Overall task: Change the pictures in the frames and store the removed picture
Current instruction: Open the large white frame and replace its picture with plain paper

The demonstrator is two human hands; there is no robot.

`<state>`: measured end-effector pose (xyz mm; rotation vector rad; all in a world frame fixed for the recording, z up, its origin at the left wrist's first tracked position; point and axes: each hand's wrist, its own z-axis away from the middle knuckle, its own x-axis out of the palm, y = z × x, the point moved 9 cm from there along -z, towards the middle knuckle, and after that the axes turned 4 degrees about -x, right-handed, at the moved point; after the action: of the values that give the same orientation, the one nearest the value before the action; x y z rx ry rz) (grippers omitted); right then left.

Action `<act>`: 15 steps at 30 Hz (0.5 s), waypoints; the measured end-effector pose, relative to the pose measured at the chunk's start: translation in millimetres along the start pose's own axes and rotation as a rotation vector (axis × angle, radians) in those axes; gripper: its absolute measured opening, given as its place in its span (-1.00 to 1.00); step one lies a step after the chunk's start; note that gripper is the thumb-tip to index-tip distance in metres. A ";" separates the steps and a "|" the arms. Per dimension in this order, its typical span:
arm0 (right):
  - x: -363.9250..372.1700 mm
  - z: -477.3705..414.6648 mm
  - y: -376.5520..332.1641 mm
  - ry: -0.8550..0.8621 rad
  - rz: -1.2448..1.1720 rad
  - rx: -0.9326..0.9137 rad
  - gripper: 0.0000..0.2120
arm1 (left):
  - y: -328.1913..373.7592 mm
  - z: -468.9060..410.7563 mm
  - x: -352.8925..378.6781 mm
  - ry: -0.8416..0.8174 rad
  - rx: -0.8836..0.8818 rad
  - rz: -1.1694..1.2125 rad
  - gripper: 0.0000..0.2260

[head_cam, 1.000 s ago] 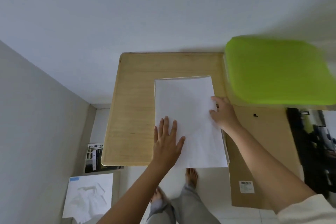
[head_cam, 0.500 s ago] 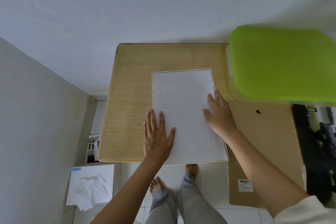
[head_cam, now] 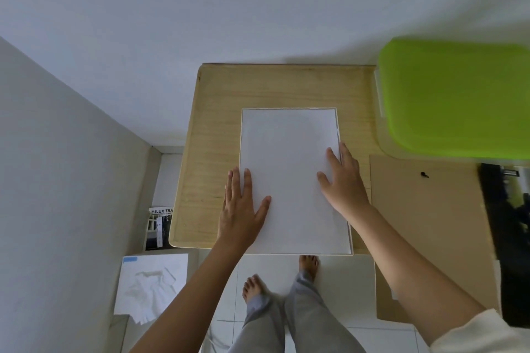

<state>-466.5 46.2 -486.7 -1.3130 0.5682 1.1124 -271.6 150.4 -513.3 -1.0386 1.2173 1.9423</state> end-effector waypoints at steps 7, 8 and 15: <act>17.7 7.7 -29.0 -0.007 0.030 -0.036 -0.47 | -32.3 -2.1 -14.9 -0.015 -0.009 0.005 -0.31; 19.8 9.0 -31.8 -0.006 0.032 -0.036 -0.46 | -35.9 -1.8 -16.2 -0.016 -0.008 0.005 -0.31; 32.5 18.2 -37.8 -0.016 0.017 -0.044 -0.46 | -45.7 3.0 -19.3 -0.020 0.004 0.040 -0.30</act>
<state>-424.5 78.0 -492.8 -1.3382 0.5464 1.1549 -225.6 169.1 -515.7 -0.9980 1.2396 1.9748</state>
